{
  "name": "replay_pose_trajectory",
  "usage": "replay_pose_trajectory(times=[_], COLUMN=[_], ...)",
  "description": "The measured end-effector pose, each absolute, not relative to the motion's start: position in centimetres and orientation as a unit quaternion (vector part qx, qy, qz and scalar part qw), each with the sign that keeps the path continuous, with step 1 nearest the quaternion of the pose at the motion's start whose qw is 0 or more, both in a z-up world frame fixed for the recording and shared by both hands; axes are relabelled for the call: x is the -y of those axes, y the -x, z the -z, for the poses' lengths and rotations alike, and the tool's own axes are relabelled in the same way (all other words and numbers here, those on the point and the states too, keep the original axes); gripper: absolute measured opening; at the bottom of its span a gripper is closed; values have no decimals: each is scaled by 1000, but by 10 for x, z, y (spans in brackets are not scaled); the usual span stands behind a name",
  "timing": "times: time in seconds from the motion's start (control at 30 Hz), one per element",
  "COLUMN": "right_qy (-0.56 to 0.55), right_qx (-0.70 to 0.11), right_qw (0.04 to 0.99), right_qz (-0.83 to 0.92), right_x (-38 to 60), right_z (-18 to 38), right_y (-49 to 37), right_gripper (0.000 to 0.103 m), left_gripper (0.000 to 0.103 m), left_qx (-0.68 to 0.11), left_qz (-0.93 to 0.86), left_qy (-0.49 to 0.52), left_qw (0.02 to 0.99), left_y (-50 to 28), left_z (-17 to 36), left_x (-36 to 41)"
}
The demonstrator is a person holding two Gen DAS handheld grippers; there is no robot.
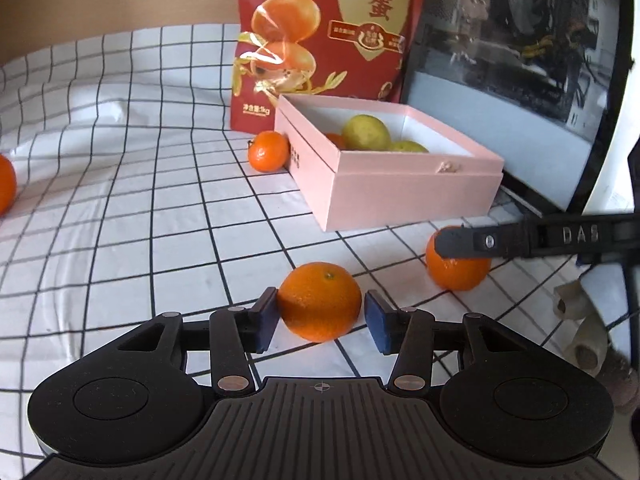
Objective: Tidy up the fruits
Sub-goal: 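Close the right tool on the mandarin in front of it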
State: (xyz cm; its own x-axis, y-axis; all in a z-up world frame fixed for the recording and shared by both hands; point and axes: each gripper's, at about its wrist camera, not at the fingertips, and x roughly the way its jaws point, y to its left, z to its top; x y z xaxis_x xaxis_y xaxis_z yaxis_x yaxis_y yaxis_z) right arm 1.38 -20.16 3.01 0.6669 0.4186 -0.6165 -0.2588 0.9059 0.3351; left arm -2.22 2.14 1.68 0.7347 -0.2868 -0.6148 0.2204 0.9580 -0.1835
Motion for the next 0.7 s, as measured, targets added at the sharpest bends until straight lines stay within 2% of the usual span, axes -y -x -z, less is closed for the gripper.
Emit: replay_pose_trajectory(times=[0.07,0.2,0.7], right_qy=[-101,-59,71], right_qx=[-366,-379,-397], right_qw=[905,900,895], right_qz=[-191,-205,-192], right_x=[199,185,153], right_z=[-30,-31,-30], right_y=[-15,-16,-7], right_gripper=[91,103,103], left_gripper=[49,49,47], left_qx=[-338,-338,-337], left_qz=[140,142,125], left_qy=[65,71,69], left_qw=[928,928,931], left_y=[23,37,32], left_z=[-17,-19,-18], left_x=[-27,-31,-23])
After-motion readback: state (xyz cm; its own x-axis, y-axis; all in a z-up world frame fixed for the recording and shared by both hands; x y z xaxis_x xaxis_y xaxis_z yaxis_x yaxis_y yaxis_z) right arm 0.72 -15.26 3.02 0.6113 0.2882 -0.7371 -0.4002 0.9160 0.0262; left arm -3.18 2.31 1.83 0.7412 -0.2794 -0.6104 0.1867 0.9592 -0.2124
